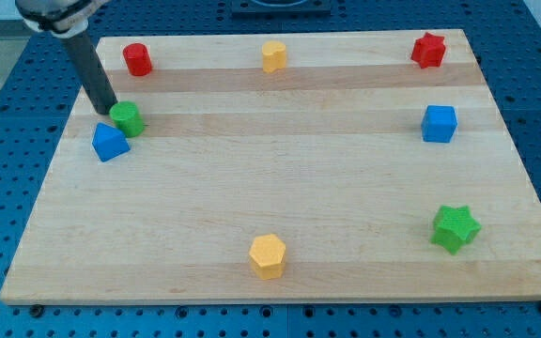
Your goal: Move the red circle towards right
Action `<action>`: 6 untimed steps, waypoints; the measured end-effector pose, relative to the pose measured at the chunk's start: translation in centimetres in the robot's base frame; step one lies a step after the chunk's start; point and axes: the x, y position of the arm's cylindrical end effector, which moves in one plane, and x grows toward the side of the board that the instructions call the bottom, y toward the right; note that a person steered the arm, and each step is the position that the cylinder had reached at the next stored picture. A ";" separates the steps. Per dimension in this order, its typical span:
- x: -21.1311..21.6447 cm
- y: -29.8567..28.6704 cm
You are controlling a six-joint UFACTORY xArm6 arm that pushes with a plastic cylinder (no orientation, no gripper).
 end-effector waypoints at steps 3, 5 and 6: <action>-6.7 -4.1; -8.2 -3.1; -8.2 -0.4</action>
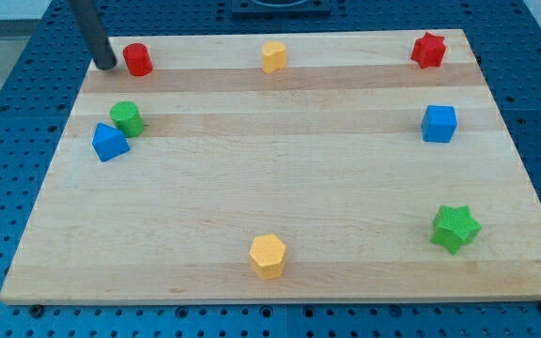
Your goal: Move the red circle towards right
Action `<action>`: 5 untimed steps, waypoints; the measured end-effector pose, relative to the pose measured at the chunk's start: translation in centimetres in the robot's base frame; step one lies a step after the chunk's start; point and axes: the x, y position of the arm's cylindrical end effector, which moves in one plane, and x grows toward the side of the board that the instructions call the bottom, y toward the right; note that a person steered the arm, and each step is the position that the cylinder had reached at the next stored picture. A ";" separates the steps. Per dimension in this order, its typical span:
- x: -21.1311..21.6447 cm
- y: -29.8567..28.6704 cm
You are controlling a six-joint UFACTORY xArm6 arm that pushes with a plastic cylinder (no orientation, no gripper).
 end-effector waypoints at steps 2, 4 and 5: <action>0.0 6.3; 0.0 11.2; 0.0 13.7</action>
